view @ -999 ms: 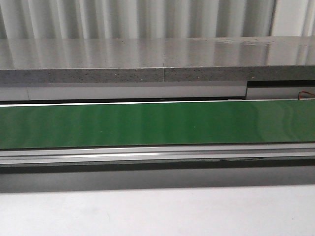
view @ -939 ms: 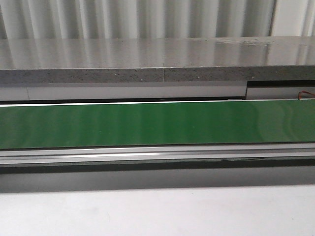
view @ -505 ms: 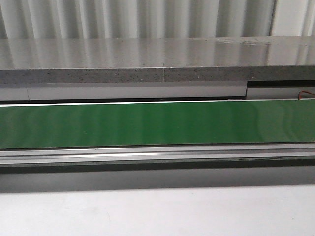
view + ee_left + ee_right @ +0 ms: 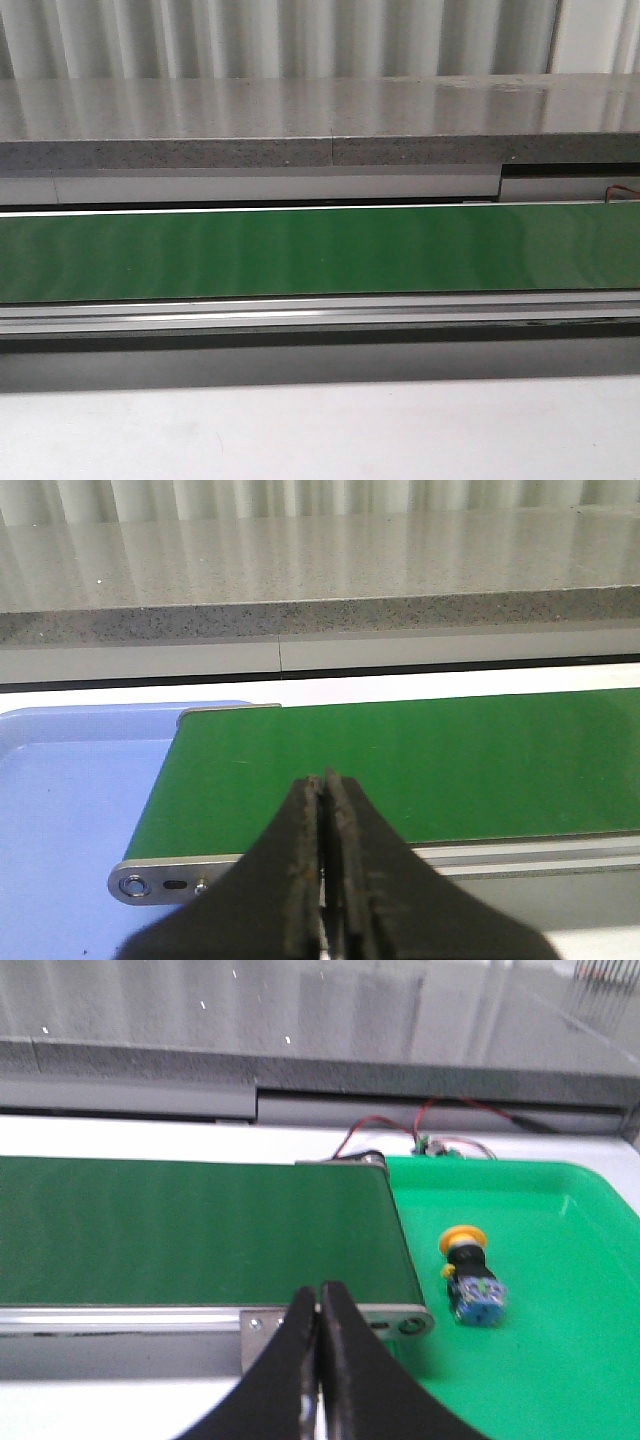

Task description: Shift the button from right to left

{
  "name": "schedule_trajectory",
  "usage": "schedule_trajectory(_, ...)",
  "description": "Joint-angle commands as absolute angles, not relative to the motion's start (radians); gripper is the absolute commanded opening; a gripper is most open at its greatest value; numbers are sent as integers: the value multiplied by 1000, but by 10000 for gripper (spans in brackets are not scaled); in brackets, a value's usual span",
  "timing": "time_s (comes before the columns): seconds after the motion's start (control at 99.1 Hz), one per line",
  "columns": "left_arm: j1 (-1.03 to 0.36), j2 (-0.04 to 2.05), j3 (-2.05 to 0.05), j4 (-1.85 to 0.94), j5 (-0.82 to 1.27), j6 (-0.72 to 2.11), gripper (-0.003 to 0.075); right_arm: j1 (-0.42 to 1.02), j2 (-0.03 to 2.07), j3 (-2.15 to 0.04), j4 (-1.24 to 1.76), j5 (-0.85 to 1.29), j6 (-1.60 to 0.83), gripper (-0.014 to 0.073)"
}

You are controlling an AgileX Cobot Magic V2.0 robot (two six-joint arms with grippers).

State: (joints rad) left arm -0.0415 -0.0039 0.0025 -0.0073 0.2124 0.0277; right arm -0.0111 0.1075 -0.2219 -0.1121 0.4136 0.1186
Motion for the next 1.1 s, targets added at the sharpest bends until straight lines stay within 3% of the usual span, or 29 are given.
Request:
schedule_trajectory(0.0, -49, -36, 42, -9, 136, 20, -20, -13, 201, -345, -126, 432, 115, -66)
schedule_trajectory(0.656, -49, -36, 42, -9, 136, 20, -20, -3, 642, -685, -78, 692, 115, -46)
schedule_trajectory(0.767, -49, -36, 42, -9, 136, 20, -20, -3, 719, -729, -73, 754, 115, 80)
schedule_trajectory(0.989, -49, -36, 42, -9, 136, 20, -20, -3, 840, -797, -73, 818, 115, 545)
schedule_trajectory(1.09, -49, -36, 42, -9, 136, 20, -20, -3, 890, -827, -73, 833, 115, 642)
